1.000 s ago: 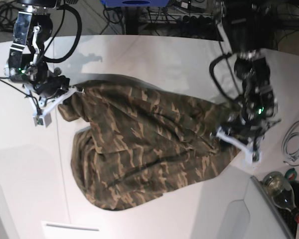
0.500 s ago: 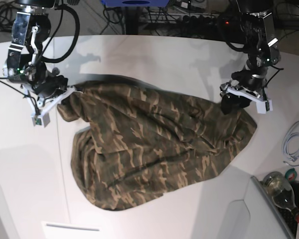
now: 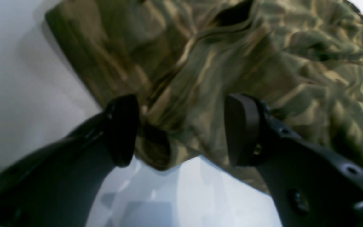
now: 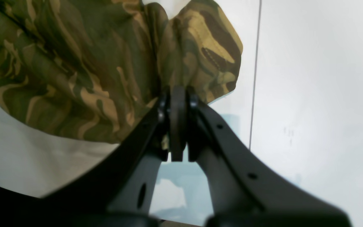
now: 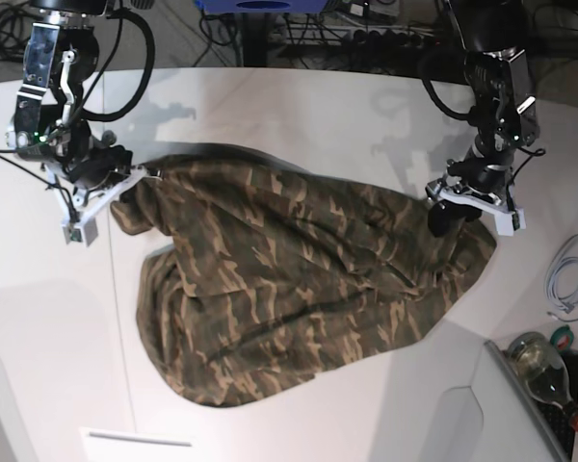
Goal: Layout the t-shirt on the table in an organized manner, then fold the t-shirt properly
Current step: 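Lift the shirt with both grippers, stretching it between them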
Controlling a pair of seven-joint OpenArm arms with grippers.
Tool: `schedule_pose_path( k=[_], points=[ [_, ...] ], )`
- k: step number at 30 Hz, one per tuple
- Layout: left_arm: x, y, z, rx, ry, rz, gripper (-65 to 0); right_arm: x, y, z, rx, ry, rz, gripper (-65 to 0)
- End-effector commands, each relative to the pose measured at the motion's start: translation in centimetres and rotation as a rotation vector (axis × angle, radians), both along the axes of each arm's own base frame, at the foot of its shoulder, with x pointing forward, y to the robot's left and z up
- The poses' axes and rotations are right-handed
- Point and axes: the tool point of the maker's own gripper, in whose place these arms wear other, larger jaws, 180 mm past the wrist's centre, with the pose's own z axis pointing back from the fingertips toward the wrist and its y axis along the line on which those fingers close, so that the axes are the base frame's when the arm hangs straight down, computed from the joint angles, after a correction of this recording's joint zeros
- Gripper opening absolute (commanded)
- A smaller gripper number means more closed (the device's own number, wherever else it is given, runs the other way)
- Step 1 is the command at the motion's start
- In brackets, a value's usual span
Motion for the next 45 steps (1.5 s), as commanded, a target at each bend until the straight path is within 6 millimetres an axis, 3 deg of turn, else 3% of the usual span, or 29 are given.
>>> schedule_pose_path(
  k=[1, 4, 10, 13, 16, 20, 27, 33, 36, 42, 45],
  points=[
    [1.3, 0.5, 1.6, 0.009, -0.06, 0.001, -24.8, 1.1, -0.2, 1.0, -0.003, -0.046, 0.003, -65.0],
    [1.3, 0.4, 1.7, 0.008, -0.06, 0.0, -26.3, 1.2, -0.2, 1.1, -0.003, -0.05, 0.003, -65.0],
    [1.2, 0.4, 1.6, 0.007, -0.057, 0.0, -54.3, 1.3, -0.2, 1.1, -0.003, -0.051, 0.003, -65.0],
    [1.3, 0.4, 1.7, 0.003, -0.061, 0.001, -64.5, 1.3, -0.2, 1.1, -0.003, -0.051, 0.003, -65.0],
    [1.6, 0.3, 3.1, 0.021, -0.092, -0.012, -65.0, 1.3, -0.1, 1.1, -0.002, -0.051, 0.003, -65.0],
    [0.4, 0.0, 4.4, 0.053, -0.041, -0.071, -65.0, 0.8, -0.2, 0.7, 0.005, -0.038, -0.015, -65.0],
    [-3.4, 4.1, 6.5, 0.121, 0.046, -0.015, -65.0, -1.4, 1.2, -0.7, 0.054, 0.003, -0.106, -65.0],
    [-3.0, 4.9, 10.1, 0.198, -0.024, -0.012, -65.0, -1.3, 1.7, 0.3, 0.071, 0.021, -0.131, -65.0],
    [-2.2, 4.9, 9.8, 0.18, -0.027, -0.006, -65.0, 1.2, 1.8, 1.2, 0.08, -0.007, -0.156, -65.0],
    [-2.0, 4.9, 7.2, 0.113, 0.02, 0.019, -65.0, 7.7, 2.8, 2.4, 0.086, -0.035, -0.152, -65.0],
    [-1.9, 5.0, 7.0, 0.108, 0.024, 0.022, -65.0, 9.4, 3.3, 2.4, 0.098, 0.028, -0.181, -65.0]
  ],
)
